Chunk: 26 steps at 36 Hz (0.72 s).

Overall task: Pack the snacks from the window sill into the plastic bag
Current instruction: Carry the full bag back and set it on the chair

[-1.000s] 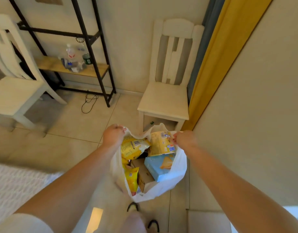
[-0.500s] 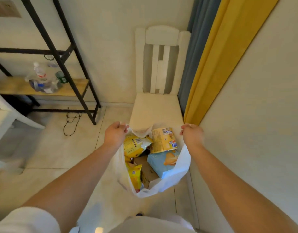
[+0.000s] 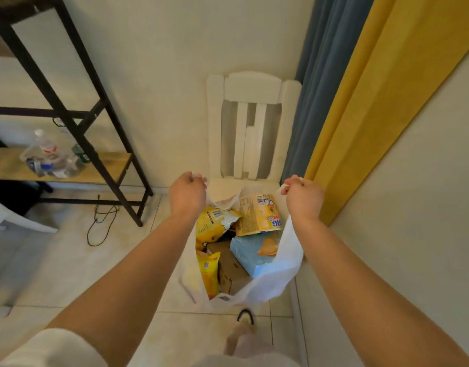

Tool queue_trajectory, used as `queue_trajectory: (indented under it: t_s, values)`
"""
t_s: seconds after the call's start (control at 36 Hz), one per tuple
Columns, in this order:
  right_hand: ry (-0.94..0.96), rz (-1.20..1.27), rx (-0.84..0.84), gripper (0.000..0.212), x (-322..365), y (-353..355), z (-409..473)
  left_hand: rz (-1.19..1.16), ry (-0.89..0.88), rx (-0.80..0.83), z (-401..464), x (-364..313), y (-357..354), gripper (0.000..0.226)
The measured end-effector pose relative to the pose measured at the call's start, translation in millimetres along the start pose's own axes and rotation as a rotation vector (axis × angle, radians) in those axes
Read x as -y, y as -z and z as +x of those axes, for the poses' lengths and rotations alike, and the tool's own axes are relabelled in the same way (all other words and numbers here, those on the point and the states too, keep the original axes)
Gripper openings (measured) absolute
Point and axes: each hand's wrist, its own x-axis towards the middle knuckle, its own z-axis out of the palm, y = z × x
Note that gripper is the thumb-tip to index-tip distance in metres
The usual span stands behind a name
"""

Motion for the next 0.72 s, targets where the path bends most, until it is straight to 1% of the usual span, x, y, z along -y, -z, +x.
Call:
queue_trajectory:
  t_s: [0.11, 0.22, 0.31, 0.39, 0.56, 0.72]
  values:
    - [0.051, -0.06, 0.053, 0.032, 19.8, -9.3, 42.2, -0.029, -0.019, -0.037, 28.3, -21.7, -22.2, 0.027]
    - [0.067, -0.082, 0.084, 0.031, 35.1, -13.2, 80.1, -0.072, -0.011, -0.068, 53.6, -36.7, -43.2, 0.027]
    - [0.074, -0.139, 0.135, 0.03, 41.9, -15.0, 104.3, -0.07, -0.009, -0.045, 71.2, -43.9, -57.1, 0.027]
    - [0.078, -0.135, 0.17, 0.026, 47.4, -19.9, 128.6, -0.07, 0.008, -0.028, 92.4, -50.7, -72.7, 0.026]
    - [0.095, -0.21, 0.198, 0.03, 52.2, -32.7, 170.4, -0.06, 0.032, 0.029, 129.0, -60.7, -105.2, 0.025]
    - [0.046, -0.262, 0.17, 0.027, 62.3, -51.5, 217.9, -0.035, 0.013, 0.09, 178.2, -70.7, -134.0, 0.027]
